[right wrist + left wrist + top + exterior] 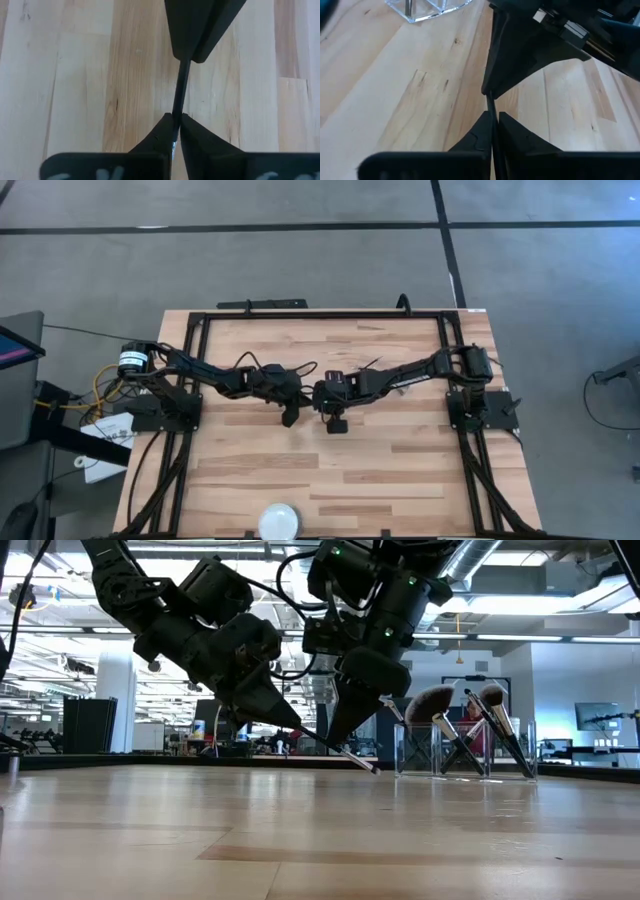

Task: Pick & Place Makeup Brushes
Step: Put the black eyeshadow brush into the makeup organizer

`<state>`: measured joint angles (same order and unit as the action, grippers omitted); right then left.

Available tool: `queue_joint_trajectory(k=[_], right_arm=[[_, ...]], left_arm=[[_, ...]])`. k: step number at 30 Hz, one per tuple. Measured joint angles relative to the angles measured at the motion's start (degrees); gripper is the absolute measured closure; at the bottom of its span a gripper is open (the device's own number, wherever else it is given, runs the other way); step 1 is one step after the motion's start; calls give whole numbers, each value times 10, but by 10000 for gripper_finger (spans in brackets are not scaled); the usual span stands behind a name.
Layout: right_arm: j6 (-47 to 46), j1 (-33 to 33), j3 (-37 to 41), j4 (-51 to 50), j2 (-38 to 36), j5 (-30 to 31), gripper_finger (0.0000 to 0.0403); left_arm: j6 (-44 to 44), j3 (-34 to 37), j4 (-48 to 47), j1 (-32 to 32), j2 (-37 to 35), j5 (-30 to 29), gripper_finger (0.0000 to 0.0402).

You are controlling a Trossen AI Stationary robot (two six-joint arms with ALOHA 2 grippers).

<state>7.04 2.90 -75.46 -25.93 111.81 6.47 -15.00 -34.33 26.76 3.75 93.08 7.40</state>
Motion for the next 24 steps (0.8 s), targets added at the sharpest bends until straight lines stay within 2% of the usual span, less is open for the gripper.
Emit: queue_joint_trajectory(k=[9, 13, 15, 19, 21, 24], right_arm=[[-11, 12, -45, -31, -1, 34, 331], [-12, 20, -118, -133, -1, 61, 321], [-19, 28, -169, -220, -1, 93, 322], [-29, 53, -246, -369, -27, 209, 336], [-52, 65, -253, -394, -64, 252, 340], [-105, 82, -228, -388, -144, 282, 342]], left_arm=[[15, 0, 3, 1, 0, -6, 387], [38, 0, 3, 1, -10, -25, 382], [53, 0, -2, 1, -30, -29, 384], [81, 0, -23, 9, -95, -33, 386], [94, 0, -44, 17, -136, -40, 383], [122, 5, -64, 26, -197, -67, 382]])
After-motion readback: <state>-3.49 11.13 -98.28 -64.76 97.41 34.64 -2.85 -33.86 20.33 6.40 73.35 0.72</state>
